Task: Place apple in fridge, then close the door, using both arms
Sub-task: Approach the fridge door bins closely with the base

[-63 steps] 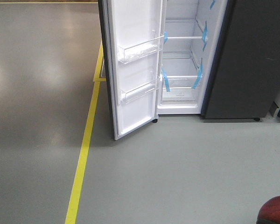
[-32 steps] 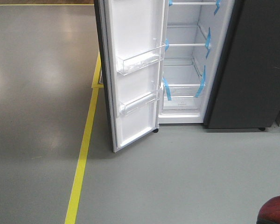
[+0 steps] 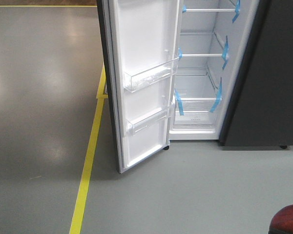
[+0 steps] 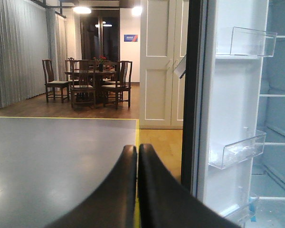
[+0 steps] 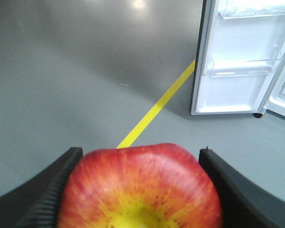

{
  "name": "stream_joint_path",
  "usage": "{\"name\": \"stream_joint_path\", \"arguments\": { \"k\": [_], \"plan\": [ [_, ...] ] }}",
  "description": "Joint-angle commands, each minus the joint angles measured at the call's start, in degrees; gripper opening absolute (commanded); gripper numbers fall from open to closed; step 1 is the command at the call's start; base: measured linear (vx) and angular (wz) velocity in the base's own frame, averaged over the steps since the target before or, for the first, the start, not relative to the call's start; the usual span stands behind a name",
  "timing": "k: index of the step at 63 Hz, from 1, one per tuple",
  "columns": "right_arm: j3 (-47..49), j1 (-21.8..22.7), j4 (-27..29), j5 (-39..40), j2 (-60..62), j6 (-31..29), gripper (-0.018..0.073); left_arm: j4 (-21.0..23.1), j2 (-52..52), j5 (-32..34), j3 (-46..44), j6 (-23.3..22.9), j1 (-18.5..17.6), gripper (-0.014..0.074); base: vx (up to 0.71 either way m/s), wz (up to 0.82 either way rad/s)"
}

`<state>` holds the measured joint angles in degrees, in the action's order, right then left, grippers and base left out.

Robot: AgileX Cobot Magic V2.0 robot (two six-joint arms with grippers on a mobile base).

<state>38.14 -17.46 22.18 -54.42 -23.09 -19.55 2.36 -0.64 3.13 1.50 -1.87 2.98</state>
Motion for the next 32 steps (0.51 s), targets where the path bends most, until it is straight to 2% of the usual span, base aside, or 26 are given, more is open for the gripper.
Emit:
{"name": "stream_joint_path", "arguments": {
  "k": [1, 32],
  "plan": [
    [1.52, 0.13, 1.05, 3.92, -0.42, -0.34, 0.0379, 0.36, -0.90, 4.27, 1.59, -0.57, -0.09, -0.0006, 0.19, 0.05],
    [1.52, 0.13, 1.05, 3.92, -0.42, -0.34, 0.0379, 0.36, -0.90, 4.27, 1.59, -0.57, -0.09, -0.0006, 0.17, 0.04]
  ]
}}
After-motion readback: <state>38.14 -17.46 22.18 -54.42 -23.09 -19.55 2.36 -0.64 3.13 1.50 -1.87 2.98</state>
